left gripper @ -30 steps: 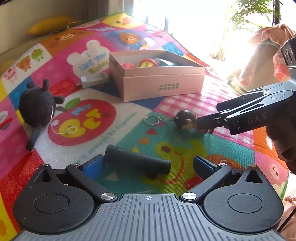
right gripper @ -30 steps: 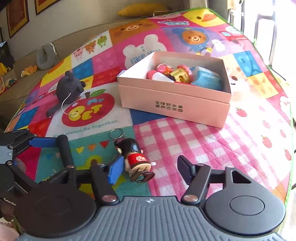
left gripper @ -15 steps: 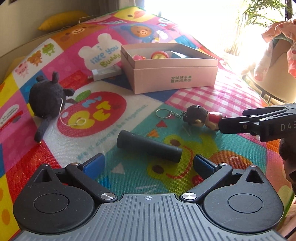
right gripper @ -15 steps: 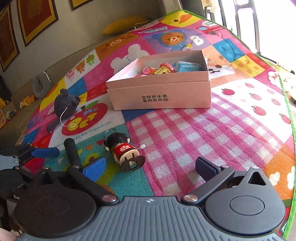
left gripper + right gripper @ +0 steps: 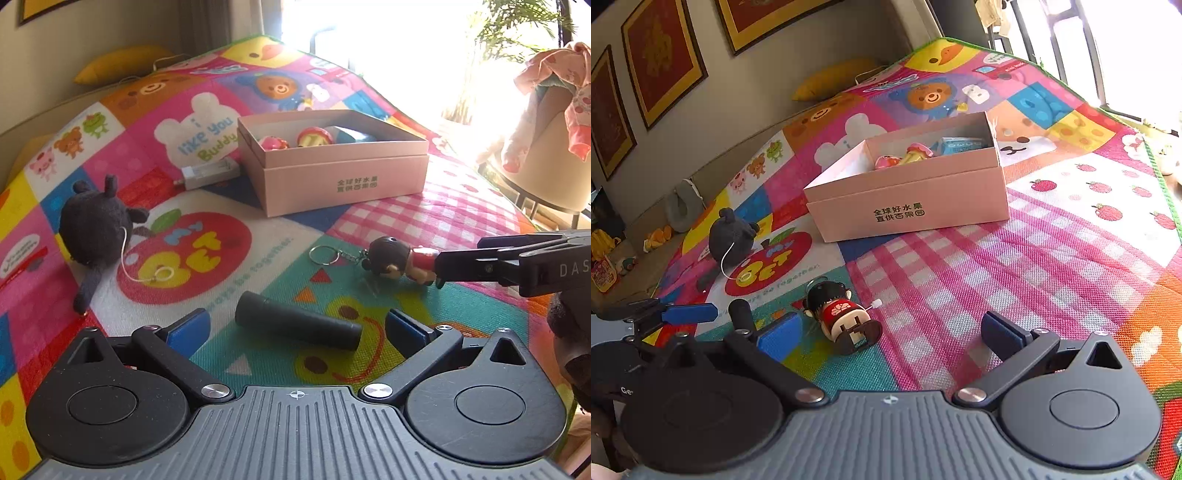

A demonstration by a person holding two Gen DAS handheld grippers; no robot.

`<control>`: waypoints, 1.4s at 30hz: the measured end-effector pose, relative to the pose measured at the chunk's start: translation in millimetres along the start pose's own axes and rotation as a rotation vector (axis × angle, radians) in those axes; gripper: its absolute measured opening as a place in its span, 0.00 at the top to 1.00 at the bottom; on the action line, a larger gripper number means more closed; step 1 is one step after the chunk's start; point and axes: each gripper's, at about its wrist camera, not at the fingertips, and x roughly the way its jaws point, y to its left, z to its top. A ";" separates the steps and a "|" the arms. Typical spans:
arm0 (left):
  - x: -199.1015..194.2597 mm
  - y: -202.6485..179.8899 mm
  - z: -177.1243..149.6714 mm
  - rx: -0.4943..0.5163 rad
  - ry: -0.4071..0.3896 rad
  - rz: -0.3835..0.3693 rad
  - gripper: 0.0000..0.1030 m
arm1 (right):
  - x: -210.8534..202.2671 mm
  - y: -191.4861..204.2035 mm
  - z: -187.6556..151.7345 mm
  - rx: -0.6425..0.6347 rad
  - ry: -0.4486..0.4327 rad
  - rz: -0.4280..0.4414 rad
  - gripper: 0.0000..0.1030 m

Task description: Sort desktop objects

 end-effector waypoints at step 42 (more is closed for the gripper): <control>-3.5 15.1 -20.2 -0.036 0.004 0.048 0.00 | 16.0 8.8 19.8 -0.147 0.076 -0.281 0.36</control>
